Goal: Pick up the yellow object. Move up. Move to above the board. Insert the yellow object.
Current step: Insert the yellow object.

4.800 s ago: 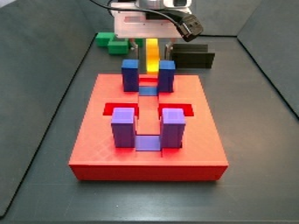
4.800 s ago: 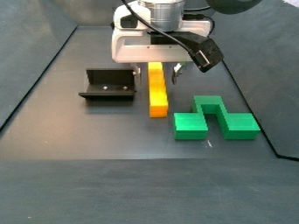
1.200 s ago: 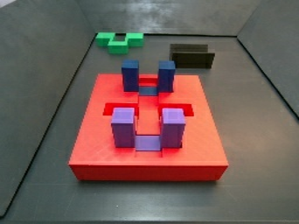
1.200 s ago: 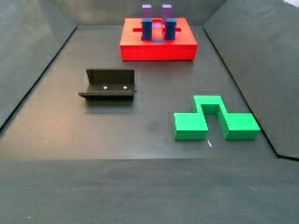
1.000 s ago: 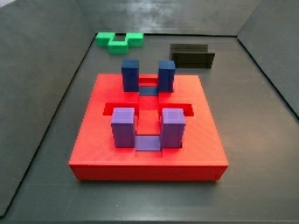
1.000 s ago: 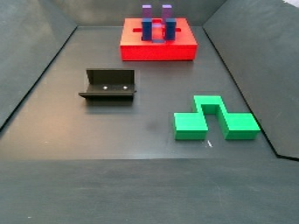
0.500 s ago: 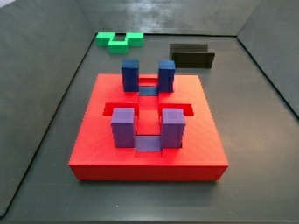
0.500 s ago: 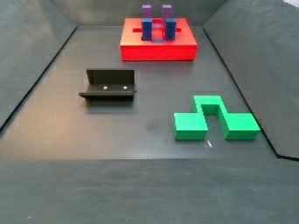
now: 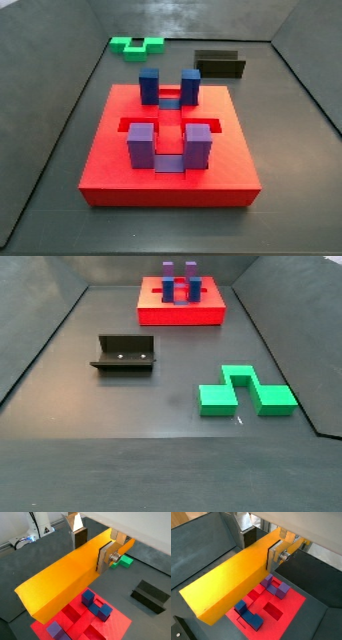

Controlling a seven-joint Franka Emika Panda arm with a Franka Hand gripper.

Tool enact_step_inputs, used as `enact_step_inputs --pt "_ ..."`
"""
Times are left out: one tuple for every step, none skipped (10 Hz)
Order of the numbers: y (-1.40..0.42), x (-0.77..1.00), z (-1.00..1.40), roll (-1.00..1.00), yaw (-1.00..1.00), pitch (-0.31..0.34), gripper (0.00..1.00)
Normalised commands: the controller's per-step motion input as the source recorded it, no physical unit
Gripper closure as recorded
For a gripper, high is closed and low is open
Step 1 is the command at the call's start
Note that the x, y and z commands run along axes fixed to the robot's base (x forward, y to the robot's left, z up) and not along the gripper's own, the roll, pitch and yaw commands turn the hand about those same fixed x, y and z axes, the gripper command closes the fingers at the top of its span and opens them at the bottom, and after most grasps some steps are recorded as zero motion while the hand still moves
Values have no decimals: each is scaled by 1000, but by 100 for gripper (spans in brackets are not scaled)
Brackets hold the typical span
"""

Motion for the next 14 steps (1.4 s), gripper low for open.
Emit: enact_step_inputs --pt "-97 674 -586 99 0 0 100" --pt "-103 351 -983 80 0 -34 100" --pt "-154 123 -1000 51 40 -83 100" --pt "-243 14 -1000 67 83 -76 100" --pt "-263 0 -1000 60 166 -87 100" --pt "-220 -11 -960 54 306 -110 100" --pt "-229 0 -917 40 320 -126 100" --pt "-254 0 -909 44 251 -123 100" --pt "-146 131 -714 59 169 -99 100" --pt "-26 371 -437 101 -114 -4 100" --pt "0 354 -457 166 -369 0 100" --pt "0 237 -329 136 -409 26 100" --pt "0 0 -109 51 -263 91 100" --pt "11 -83 -9 0 -194 43 100"
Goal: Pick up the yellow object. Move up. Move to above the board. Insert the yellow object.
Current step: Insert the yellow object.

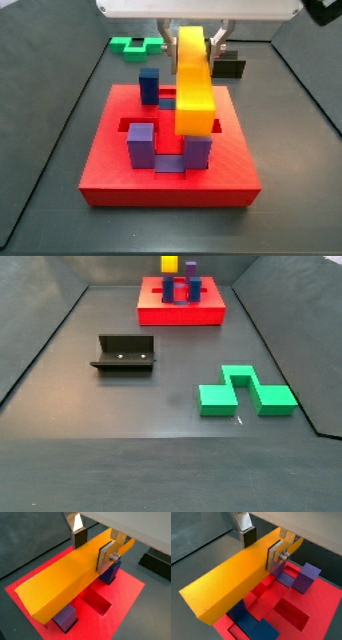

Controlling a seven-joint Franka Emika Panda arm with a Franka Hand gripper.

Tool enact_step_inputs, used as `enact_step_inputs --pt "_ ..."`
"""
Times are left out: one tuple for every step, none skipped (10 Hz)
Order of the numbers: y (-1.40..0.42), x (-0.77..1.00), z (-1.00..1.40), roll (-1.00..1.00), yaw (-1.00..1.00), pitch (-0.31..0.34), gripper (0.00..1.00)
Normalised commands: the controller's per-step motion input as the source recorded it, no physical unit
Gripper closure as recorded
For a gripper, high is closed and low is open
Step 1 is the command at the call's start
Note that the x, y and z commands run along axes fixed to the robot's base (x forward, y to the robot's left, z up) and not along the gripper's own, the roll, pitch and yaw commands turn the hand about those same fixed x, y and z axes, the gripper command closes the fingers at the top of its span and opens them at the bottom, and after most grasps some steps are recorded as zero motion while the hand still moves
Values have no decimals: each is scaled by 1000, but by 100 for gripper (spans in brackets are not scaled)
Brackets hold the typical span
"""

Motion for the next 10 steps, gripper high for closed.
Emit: enact_step_inputs --pt "0 -237 0 0 -34 0 100" --pt "0 -314 -194 0 0 -56 100" --pt "0 -237 -289 0 29 -83 100" --pt "0 -40 -163 0 143 -44 100" --pt "0 0 -111 0 166 0 100" --pt "0 0 -189 0 166 0 100" --pt "0 0 -263 31 243 0 100" --pt "0 0 -249 26 251 0 100" --pt "-86 0 -143 31 111 0 100" --pt "-49 0 -157 59 103 0 100"
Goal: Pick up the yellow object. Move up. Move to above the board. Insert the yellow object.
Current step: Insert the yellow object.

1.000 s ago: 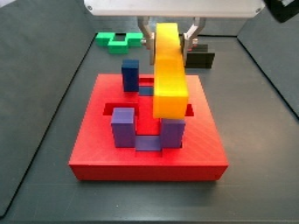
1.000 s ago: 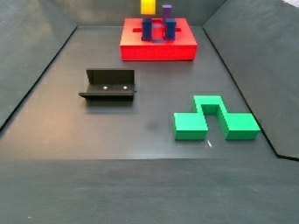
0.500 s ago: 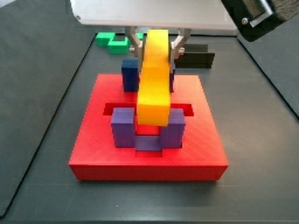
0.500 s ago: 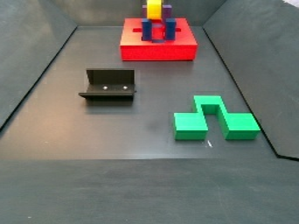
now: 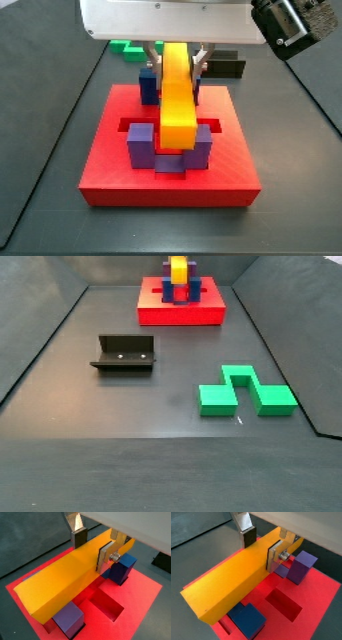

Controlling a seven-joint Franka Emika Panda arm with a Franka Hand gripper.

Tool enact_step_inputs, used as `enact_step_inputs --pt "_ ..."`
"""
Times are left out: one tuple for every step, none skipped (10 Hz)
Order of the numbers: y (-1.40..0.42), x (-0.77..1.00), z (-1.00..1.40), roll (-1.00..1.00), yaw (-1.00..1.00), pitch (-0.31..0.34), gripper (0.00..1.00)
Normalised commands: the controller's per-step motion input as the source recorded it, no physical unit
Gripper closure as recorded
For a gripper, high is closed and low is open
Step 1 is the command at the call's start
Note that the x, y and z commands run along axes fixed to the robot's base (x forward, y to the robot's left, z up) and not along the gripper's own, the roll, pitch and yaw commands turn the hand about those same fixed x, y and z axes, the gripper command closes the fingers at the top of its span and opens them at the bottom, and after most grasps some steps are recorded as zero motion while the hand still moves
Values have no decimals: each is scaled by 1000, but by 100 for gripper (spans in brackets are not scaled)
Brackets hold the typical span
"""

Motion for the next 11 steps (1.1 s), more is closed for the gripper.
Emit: enact_step_inputs --pt "-40 -91 -57 0 43 0 100" --pt "0 -194 -23 0 26 0 100" --pt "0 -314 -29 10 3 0 100" --pt "0 -314 -40 17 0 0 100" --pt "0 -231 -40 17 20 0 100" --pt "-9 -109 -29 31 54 0 100" --pt "-109 0 -37 47 54 0 100" --pt "-160 23 -103 13 17 -11 100" --pt "-117 57 -109 0 29 -11 100" --pt "-49 154 -106 0 0 0 100" --pt "-31 197 -103 0 0 0 100"
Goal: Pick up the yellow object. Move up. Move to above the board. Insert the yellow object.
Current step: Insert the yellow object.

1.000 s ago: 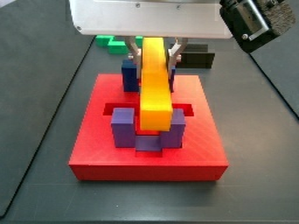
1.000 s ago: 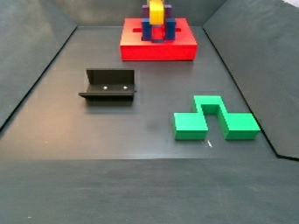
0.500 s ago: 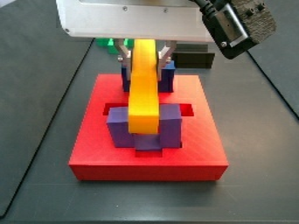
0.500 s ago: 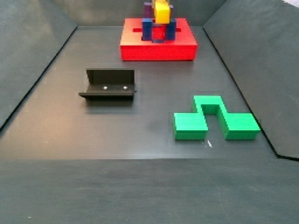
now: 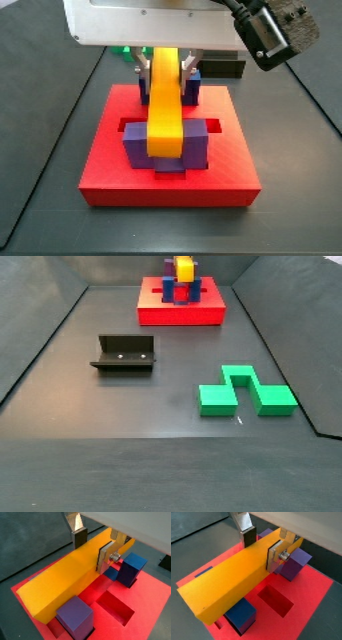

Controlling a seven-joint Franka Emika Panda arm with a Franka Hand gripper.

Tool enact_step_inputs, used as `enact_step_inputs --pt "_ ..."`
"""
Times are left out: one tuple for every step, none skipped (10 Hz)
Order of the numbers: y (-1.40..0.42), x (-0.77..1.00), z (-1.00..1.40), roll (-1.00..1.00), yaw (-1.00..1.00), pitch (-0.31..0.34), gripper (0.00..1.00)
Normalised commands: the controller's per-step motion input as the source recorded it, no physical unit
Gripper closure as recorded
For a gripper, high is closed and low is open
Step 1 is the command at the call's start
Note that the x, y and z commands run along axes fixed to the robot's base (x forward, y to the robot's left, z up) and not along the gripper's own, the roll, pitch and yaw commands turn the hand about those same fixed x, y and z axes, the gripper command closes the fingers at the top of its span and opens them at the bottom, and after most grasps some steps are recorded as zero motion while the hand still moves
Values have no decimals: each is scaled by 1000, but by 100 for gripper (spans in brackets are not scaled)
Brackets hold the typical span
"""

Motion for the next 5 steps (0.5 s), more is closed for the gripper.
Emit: enact_step_inputs --pt "-17 251 -89 40 0 34 100" --pt "0 371 0 67 -23 86 100" --pt "0 489 0 74 -6 123 100" --pt "0 346 0 89 -43 149 100" --pt "0 74 -54 64 0 89 100"
